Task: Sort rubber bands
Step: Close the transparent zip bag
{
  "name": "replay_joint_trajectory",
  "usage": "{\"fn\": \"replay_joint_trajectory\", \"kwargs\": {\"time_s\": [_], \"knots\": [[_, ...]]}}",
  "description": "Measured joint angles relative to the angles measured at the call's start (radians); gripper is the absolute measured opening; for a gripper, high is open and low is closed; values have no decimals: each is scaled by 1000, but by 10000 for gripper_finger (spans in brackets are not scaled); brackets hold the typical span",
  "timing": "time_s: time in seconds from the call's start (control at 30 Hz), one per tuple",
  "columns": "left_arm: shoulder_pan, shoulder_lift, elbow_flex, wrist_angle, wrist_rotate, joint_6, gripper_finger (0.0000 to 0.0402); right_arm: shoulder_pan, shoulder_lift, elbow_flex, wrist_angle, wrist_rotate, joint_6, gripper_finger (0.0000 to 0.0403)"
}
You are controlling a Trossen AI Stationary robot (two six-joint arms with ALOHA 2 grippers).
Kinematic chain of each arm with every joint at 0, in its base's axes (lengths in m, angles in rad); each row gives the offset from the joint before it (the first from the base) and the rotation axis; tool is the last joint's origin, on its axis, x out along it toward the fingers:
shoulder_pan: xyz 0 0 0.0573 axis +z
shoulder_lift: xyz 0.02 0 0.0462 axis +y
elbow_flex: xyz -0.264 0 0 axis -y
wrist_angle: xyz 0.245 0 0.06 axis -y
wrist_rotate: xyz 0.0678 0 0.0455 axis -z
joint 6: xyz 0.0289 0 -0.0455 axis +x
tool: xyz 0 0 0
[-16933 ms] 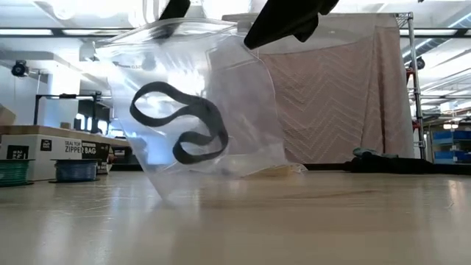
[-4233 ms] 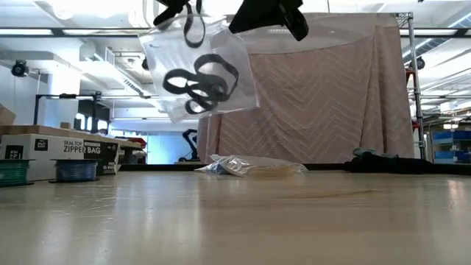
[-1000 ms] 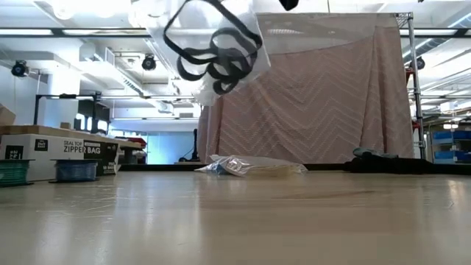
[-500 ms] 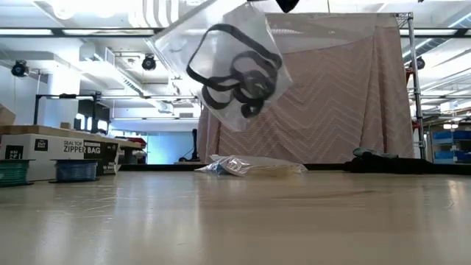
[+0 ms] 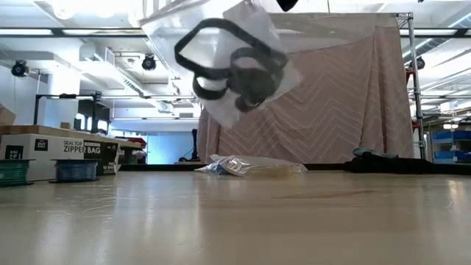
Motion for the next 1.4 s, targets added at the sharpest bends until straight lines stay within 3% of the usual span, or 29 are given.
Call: {"fn": "replay_joint_trajectory", "kwargs": {"time_s": [0.57,1.17,1.4], "knots": [[3,0,0,0,-1,-3,1,0,0,0,19,0,0,0],[4,0,0,-16,3,-2,43,5,0,3,33,-3,0,0],[4,0,0,-72,3,-33,40,5,0,3,29,-3,10,0]]}}
